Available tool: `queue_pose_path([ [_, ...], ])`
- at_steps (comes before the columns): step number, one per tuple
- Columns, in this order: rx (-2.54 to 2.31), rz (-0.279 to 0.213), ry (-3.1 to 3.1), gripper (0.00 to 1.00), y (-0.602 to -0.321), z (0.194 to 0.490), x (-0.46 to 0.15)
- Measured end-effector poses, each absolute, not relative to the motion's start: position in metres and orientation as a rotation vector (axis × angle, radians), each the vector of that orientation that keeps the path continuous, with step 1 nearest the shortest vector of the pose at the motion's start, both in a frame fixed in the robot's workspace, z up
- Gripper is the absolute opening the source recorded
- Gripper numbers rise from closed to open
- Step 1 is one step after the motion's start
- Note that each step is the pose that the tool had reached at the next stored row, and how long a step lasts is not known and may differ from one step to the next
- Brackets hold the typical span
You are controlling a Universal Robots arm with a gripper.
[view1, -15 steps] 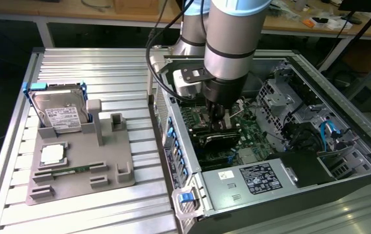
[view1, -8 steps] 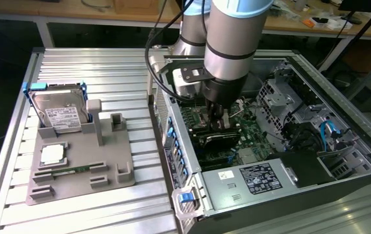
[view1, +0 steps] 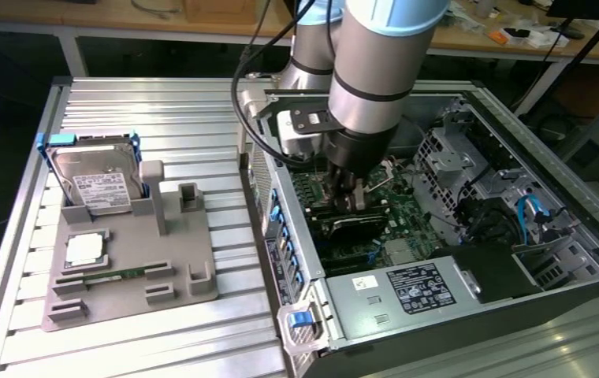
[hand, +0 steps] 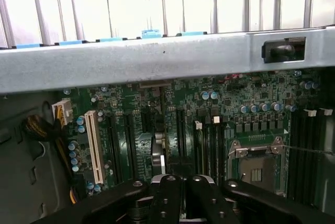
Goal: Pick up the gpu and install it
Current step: 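Press down on the gpu until it lock into place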
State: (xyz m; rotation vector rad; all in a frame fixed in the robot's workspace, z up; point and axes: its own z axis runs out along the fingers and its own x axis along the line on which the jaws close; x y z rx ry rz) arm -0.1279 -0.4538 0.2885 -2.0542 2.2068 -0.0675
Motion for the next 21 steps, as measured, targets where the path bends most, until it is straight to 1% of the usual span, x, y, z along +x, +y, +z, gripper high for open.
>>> queue_pose_path([
  [21, -2.054, -0.065, 2.209, 0.11, -0.456, 0.287, -0.165],
])
